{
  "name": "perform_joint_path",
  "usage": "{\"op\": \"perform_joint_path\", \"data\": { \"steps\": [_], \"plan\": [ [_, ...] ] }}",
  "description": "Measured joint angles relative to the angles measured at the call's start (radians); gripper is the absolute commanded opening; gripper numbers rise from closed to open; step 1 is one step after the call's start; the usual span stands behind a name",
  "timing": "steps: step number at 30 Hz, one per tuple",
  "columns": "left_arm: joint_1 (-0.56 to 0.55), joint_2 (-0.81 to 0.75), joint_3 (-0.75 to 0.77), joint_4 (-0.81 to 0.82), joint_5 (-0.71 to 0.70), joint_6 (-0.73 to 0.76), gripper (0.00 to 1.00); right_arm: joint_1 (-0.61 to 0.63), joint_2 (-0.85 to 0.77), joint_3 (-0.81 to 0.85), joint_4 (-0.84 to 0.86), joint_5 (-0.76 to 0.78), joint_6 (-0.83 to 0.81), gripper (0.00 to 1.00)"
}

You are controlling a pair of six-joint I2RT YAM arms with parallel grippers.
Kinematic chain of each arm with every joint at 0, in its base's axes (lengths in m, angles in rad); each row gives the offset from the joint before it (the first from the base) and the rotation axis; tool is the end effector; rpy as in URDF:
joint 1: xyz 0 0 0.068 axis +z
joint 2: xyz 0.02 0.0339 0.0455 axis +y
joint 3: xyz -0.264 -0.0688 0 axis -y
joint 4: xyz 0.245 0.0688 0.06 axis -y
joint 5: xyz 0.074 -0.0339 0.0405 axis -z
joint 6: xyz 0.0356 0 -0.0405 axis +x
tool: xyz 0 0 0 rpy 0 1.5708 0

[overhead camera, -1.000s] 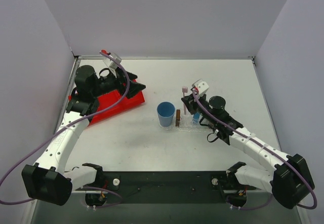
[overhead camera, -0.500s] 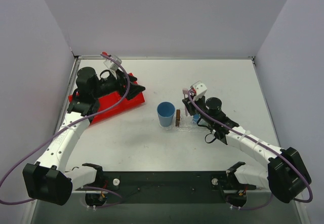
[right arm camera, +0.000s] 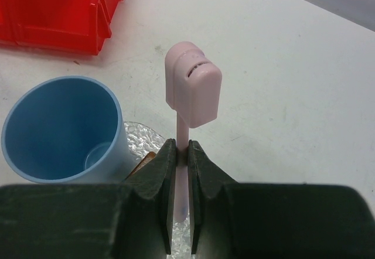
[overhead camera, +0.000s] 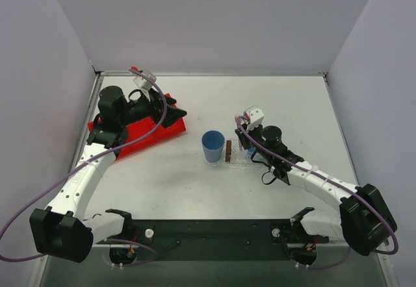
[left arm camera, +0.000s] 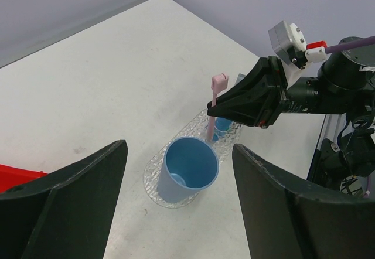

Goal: Prepare toiletry sets of a toothbrush and toothpaste on the tray

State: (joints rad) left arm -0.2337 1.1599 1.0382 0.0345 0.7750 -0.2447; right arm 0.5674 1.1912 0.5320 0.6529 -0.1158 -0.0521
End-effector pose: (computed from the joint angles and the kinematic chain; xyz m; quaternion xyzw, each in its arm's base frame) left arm 0.2511 -0.0854 0.3767 0.2515 0.6840 -0.4189 0.5417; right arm 0.2187 0.1443 0.2554 -0.2547 0.6620 0.2190 0.6700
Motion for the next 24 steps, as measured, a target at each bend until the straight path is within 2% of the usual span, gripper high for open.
{"op": "perform_joint_path", "data": {
  "steps": [24],
  "plan": [
    [0.0, 0.0, -0.011, 0.021, 0.013, -0.006, 0.82, 0.038, 0.066, -0.016, 0.089, 0.059, -0.024, 0.0]
  ]
}}
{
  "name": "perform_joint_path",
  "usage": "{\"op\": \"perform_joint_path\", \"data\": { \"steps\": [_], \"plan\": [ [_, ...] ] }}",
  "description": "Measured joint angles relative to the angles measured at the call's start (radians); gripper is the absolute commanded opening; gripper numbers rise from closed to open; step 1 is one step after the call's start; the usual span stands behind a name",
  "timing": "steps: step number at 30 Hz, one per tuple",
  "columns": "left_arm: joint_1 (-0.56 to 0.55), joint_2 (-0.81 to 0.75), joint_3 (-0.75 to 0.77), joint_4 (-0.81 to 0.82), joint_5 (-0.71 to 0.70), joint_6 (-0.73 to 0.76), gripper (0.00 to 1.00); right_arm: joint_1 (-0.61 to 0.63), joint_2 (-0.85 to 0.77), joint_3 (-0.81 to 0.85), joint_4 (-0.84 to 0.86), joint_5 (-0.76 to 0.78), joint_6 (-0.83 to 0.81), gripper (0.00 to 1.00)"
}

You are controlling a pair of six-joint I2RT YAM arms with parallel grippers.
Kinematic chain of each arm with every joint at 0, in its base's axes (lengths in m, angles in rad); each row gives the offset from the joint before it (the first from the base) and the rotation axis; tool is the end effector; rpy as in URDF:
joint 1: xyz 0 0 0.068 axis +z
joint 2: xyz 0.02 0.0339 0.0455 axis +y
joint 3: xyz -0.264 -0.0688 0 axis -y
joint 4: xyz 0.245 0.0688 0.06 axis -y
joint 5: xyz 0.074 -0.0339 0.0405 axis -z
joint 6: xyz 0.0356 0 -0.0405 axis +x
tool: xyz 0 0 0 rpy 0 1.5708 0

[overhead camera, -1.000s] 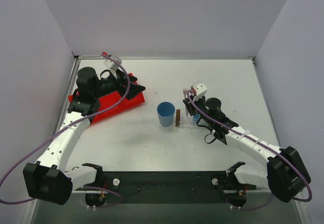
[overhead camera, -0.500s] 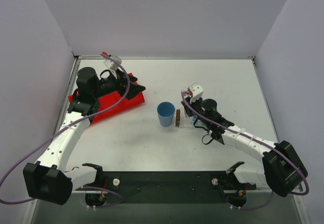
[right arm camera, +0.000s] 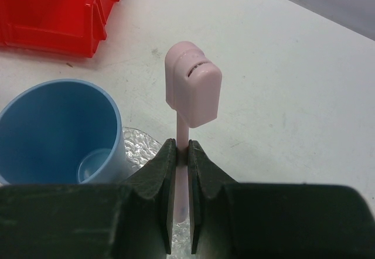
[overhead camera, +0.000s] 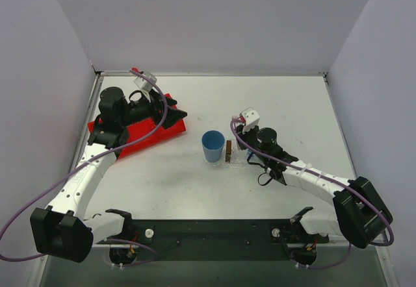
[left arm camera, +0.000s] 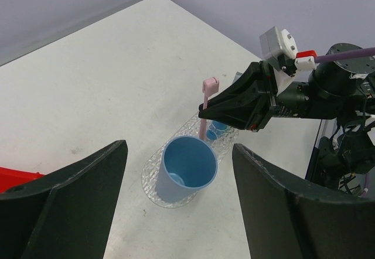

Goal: Prepare toiletry sets of a toothbrush and toothpaste on the tray

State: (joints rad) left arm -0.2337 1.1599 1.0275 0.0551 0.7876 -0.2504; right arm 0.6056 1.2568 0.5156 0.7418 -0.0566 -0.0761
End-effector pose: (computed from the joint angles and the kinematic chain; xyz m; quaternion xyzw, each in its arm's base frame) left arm 0.2511 -0.0857 0.3750 0.2550 0.6799 -0.4237 0.5415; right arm 0.2202 0.1549 0.2435 -0.2551 0.6593 0.2043 0.6772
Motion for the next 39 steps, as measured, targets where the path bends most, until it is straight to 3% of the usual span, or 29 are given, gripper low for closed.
{"op": "perform_joint_path", "data": {
  "steps": [39],
  "plan": [
    [0.0, 0.003, -0.023, 0.004, 0.001, 0.0, 0.82, 0.011, 0.013, -0.079, 0.063, 0.028, 0.013, 0.0]
  ]
}}
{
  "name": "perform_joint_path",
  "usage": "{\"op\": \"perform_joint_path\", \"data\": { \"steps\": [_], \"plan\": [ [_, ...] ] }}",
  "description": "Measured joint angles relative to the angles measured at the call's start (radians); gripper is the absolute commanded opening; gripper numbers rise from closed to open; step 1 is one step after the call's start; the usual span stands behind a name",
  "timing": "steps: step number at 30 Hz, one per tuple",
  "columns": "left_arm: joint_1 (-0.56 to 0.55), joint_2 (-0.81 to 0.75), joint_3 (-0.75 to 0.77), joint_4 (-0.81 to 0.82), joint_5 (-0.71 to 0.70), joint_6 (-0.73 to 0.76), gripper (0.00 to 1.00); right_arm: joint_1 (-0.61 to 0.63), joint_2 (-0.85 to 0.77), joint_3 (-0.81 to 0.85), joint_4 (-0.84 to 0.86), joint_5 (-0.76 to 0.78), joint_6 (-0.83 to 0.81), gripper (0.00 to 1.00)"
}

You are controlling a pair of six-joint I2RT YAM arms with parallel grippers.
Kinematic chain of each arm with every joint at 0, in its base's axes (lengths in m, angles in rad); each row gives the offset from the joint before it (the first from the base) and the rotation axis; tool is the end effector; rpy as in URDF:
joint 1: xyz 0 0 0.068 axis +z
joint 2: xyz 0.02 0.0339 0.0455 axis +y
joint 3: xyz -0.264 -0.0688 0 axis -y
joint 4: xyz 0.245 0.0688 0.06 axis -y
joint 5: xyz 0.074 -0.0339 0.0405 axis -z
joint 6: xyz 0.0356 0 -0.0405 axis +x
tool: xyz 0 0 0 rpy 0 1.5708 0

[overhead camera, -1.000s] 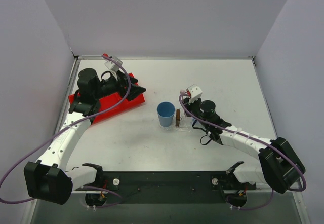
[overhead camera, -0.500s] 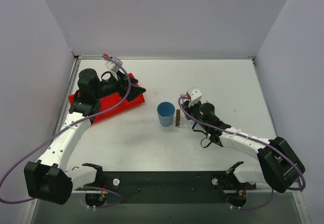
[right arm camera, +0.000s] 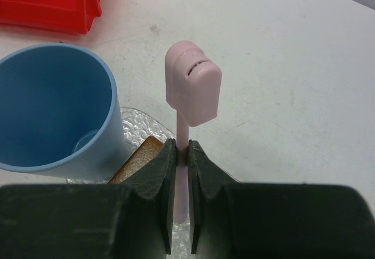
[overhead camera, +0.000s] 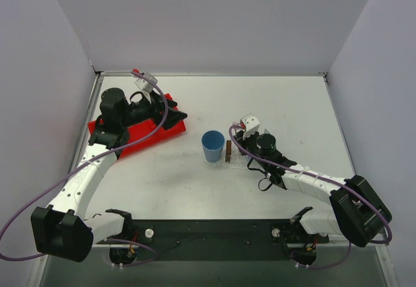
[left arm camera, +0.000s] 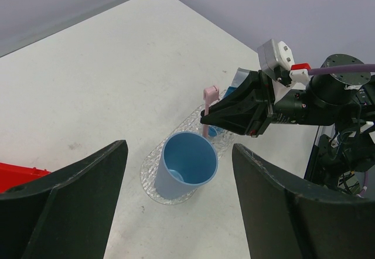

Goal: Prepare toiletry sets of a toothbrush and toothpaste on the tray

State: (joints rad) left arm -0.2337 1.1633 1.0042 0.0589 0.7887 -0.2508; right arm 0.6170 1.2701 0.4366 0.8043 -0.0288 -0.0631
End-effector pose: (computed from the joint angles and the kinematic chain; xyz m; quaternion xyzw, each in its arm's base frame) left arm 0.2523 -0.0860 0.3664 0.2519 0.6869 -0.4252 0.5329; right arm 0.2119 0.1515 0.2214 -0.2487 0.6729 0.2004 0.6673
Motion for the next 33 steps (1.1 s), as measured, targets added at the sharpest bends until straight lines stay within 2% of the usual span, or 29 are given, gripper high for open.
{"op": "perform_joint_path", "data": {
  "steps": [33],
  "plan": [
    [0.008, 0.0, -0.024, 0.006, -0.002, 0.0, 0.82, 0.0, 0.002, -0.026, 0.069, 0.018, 0.074, 0.0]
  ]
}}
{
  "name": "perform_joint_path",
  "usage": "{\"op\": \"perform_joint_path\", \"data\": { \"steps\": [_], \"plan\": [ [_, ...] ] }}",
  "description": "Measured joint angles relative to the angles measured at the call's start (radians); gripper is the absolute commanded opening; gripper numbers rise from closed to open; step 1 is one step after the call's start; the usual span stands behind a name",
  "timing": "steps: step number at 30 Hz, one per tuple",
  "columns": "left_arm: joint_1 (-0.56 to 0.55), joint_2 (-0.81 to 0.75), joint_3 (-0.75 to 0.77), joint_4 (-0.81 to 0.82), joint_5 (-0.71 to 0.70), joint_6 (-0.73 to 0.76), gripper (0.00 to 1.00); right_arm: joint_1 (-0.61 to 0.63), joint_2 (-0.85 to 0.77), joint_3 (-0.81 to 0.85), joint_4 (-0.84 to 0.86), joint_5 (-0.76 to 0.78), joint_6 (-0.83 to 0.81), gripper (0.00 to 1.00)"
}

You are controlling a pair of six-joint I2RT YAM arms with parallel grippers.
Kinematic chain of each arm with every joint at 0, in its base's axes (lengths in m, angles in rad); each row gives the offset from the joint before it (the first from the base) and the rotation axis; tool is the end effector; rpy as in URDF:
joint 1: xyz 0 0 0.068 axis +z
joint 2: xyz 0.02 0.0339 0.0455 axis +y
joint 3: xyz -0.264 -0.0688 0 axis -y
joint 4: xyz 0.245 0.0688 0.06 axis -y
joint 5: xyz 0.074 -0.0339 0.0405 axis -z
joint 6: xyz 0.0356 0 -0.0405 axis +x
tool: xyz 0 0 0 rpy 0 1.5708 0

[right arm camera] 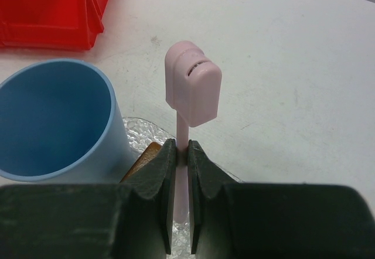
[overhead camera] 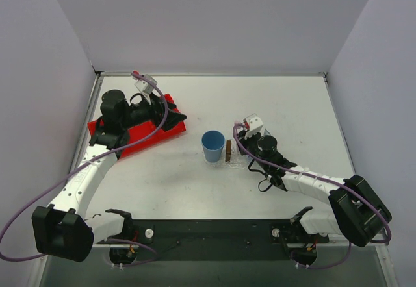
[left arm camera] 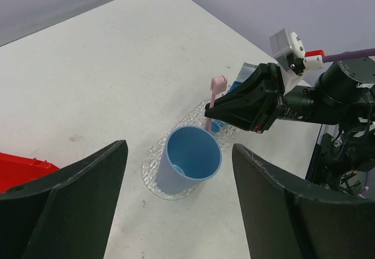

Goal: Prepare toiletry sets of a toothbrush and toothpaste on the tray

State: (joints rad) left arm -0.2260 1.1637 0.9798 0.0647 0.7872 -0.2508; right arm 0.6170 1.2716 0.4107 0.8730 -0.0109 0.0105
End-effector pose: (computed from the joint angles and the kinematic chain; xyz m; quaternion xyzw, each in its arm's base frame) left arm 0.2533 -0.0841 0.3583 0.2460 0.6939 -0.4235 0.5279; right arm 0.2094 0.1490 0.2204 -0.2136 0.6696 0.2232 0.6755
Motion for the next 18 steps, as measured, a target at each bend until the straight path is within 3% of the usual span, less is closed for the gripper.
{"op": "perform_joint_path", "data": {
  "steps": [18],
  "plan": [
    [0.012, 0.014, -0.007, 0.006, -0.002, -0.001, 0.82, 0.0, 0.0, -0.009, 0.022, -0.001, 0.015, 0.0]
  ]
}}
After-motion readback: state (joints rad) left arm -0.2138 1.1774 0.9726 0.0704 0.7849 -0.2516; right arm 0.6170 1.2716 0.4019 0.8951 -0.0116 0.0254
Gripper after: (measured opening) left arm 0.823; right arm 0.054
